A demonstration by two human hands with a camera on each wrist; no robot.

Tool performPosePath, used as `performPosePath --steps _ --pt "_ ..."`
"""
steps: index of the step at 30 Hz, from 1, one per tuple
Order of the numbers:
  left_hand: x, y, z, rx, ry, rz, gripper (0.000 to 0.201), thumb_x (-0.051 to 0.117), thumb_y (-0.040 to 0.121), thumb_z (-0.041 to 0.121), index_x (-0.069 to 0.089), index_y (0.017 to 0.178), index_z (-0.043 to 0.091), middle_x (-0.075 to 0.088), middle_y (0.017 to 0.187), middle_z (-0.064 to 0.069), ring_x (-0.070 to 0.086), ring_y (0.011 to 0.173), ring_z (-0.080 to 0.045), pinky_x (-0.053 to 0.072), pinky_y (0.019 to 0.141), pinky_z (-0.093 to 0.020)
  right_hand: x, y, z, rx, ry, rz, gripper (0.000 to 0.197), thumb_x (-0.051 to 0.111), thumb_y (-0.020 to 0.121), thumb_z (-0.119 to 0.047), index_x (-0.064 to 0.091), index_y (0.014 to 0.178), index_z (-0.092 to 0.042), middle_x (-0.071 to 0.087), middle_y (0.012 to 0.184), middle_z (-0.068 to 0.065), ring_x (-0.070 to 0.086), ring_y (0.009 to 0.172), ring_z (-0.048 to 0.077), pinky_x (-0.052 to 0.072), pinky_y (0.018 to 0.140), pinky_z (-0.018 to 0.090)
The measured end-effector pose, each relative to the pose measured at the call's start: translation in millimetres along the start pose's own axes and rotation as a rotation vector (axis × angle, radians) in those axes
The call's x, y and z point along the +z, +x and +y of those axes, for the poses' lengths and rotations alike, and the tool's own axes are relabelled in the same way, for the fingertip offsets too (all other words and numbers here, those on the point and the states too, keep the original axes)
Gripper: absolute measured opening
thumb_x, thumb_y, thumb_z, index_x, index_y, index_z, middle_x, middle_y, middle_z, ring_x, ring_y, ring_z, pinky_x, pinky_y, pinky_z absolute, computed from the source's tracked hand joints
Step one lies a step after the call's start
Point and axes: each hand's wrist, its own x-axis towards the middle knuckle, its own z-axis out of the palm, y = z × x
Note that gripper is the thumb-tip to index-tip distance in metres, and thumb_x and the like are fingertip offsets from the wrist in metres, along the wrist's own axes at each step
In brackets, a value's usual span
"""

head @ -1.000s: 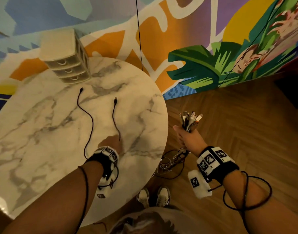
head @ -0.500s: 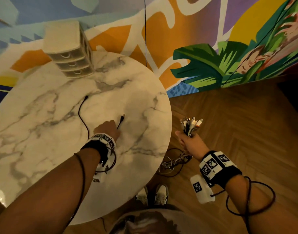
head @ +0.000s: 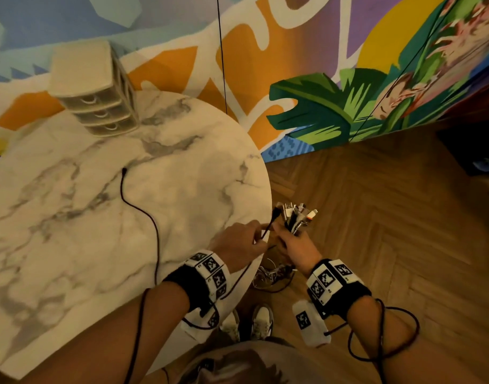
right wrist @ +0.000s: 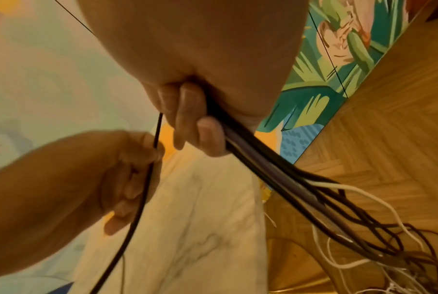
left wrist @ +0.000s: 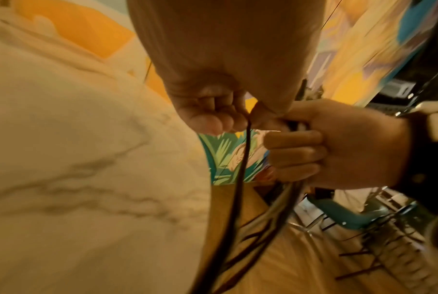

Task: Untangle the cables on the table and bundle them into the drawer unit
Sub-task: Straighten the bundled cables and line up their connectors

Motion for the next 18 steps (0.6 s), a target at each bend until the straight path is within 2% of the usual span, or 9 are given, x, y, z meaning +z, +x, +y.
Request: performPosePath --steps 2,3,6,8,11,12,14,18 --pt "-3.6 -2.2 10.3 0.036 -0.042 0.046 0.011 0.053 0.082 0.037 0.048 0.085 0.027 0.054 0.068 0.008 0.053 0.061 -0.012 0.040 0.054 -0.027 5.3 -0.1 -4.4 -0.011 0.072 -0.015 0.035 0.048 0.098 -0.025 0.047 0.064 -0.016 0.033 0.043 -0.004 0.024 0.038 0.011 0.019 0.042 0.025" --pt "-5.7 -3.5 12.6 0.048 -0.042 0.072 0.011 0.053 0.082 0.037 0.051 0.087 0.028 0.056 0.070 0.008 0.056 0.063 -0.013 0.043 0.056 -0.027 6.7 -0.6 -7.1 -0.025 0.100 -0.015 0.035 0.048 0.098 -0.022 0.044 0.064 -0.016 0.032 0.043 -0.004 0.024 0.037 0.011 0.019 0.041 0.024" --pt "-9.7 -9.5 15.0 0.087 0.067 0.119 0.016 0.051 0.084 0.039 0.057 0.093 0.028 0.064 0.077 0.004 0.060 0.066 -0.016 0.051 0.062 -0.031 8.6 -1.2 -12.4 -0.057 0.119 0.008 0.029 0.051 0.097 -0.021 0.047 0.068 -0.016 0.035 0.045 -0.005 0.028 0.037 0.009 0.023 0.038 0.021" --pt "-14.6 -12.5 17.2 0.102 0.087 0.193 0.018 0.053 0.087 0.040 0.061 0.087 0.023 0.064 0.073 0.003 0.060 0.064 -0.016 0.051 0.061 -0.031 8.9 -2.8 -12.5 -0.095 0.047 0.004 0.024 0.051 0.097 -0.023 0.055 0.074 -0.016 0.038 0.049 -0.005 0.032 0.040 0.009 0.026 0.041 0.022" --pt "-27.5 -6.6 16.6 0.041 -0.215 0.384 0.014 0.059 0.087 0.034 0.061 0.084 0.020 0.060 0.065 0.005 0.054 0.057 -0.009 0.046 0.055 -0.028 10.2 -5.8 -12.5 -0.152 0.013 -0.069 0.024 0.047 0.098 -0.021 0.059 0.078 -0.015 0.035 0.049 -0.005 0.029 0.042 0.011 0.023 0.042 0.026" --pt "-31.8 -2.3 16.0 0.020 -0.347 0.388 0.011 0.060 0.087 0.030 0.062 0.087 0.019 0.060 0.068 0.005 0.053 0.059 -0.007 0.044 0.055 -0.026 10.9 -7.0 -12.5 -0.165 0.005 -0.091 0.025 0.046 0.099 -0.020 0.059 0.078 -0.014 0.034 0.048 -0.005 0.028 0.041 0.012 0.023 0.041 0.026" --pt "-37.8 1.9 18.3 0.027 -0.503 0.312 0.007 0.060 0.088 0.020 0.064 0.092 0.014 0.062 0.074 0.006 0.053 0.063 -0.002 0.041 0.057 -0.021 12.1 -9.6 -12.5 -0.184 -0.010 -0.120 0.026 0.045 0.099 -0.020 0.057 0.078 -0.012 0.032 0.047 -0.005 0.026 0.040 0.011 0.022 0.041 0.025" --pt "-42.1 -2.5 31.1 0.126 -0.594 0.317 0.007 0.060 0.088 0.011 0.065 0.093 0.011 0.062 0.076 0.007 0.056 0.063 -0.001 0.048 0.052 -0.018 12.1 -15.4 -14.9 -0.219 -0.008 -0.155 0.026 0.046 0.099 -0.021 0.049 0.075 -0.011 0.034 0.048 -0.008 0.026 0.039 0.009 0.023 0.040 0.022"
